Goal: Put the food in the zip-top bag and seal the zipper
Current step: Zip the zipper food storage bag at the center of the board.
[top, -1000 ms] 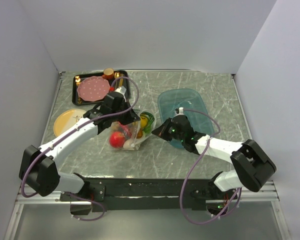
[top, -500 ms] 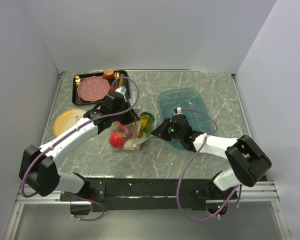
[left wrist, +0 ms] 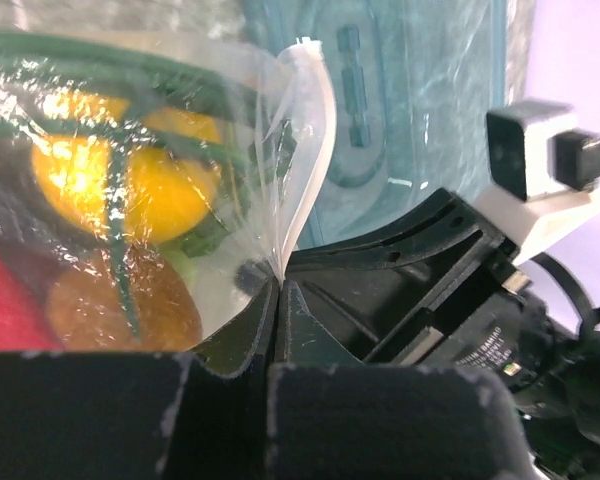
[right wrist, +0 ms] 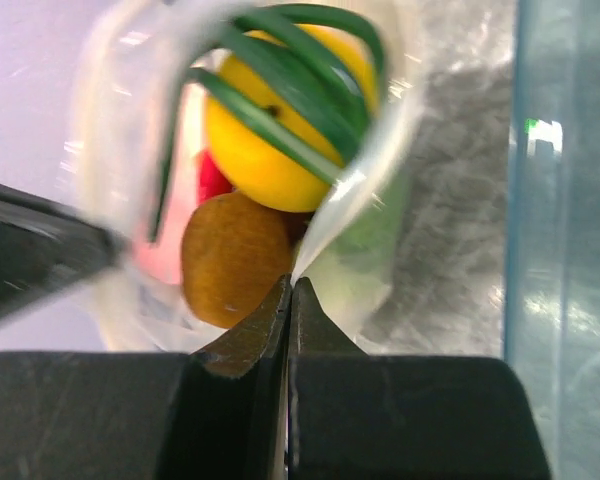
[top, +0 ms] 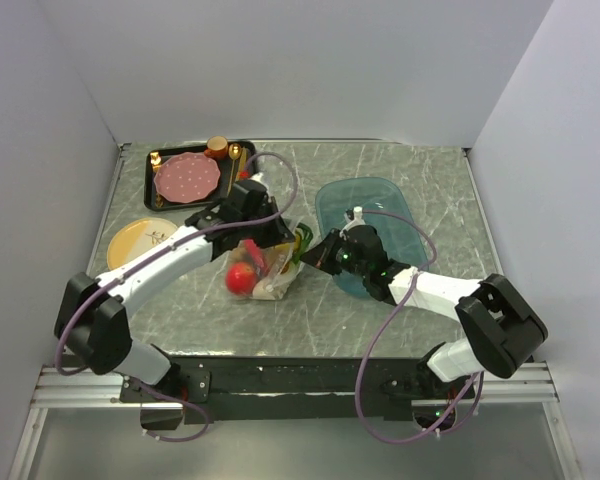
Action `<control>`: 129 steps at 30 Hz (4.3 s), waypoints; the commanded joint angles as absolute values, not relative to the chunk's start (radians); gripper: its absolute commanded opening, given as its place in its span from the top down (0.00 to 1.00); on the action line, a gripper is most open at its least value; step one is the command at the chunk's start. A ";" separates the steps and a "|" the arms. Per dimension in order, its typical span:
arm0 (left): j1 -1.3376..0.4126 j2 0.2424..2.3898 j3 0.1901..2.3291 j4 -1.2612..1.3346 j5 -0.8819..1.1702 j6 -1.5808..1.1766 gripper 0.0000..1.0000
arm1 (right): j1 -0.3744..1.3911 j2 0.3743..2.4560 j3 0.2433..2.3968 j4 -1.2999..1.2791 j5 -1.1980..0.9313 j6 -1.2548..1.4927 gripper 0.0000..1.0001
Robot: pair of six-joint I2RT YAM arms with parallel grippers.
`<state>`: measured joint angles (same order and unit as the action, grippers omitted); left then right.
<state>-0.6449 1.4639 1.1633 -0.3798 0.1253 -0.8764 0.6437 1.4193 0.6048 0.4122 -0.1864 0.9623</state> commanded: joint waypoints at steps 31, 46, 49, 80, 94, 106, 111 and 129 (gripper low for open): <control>-0.712 1.283 1.172 -0.416 0.029 -0.856 0.30 | 0.652 1.414 0.692 0.281 -0.075 0.930 1.00; -0.712 0.738 0.448 -0.048 0.091 -1.391 0.31 | 0.638 1.404 0.745 0.192 -0.058 0.882 1.00; -0.712 0.670 0.355 0.029 0.063 -1.497 0.28 | 0.637 1.390 0.750 0.189 -0.061 0.879 1.00; -0.669 0.836 0.198 0.312 -0.040 -1.980 0.46 | 0.637 1.341 0.707 0.204 -0.072 0.885 1.00; -0.649 1.026 0.207 0.538 0.055 -2.019 0.49 | 0.637 1.342 0.706 0.206 -0.077 0.891 1.00; -0.647 1.060 0.193 0.598 0.103 -2.066 0.62 | 0.637 1.361 0.719 0.199 -0.080 0.888 1.00; -0.647 1.074 0.178 0.595 0.114 -2.069 0.77 | 0.637 1.365 0.719 0.203 -0.084 0.888 1.00; -0.630 1.181 0.236 0.644 0.138 -1.993 0.99 | 0.652 1.054 0.680 -0.020 -0.075 0.989 0.32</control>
<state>-0.6353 1.1770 0.1978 0.6006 0.1425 -2.0022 0.6418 1.1751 0.7048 -0.0135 -0.0456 0.8925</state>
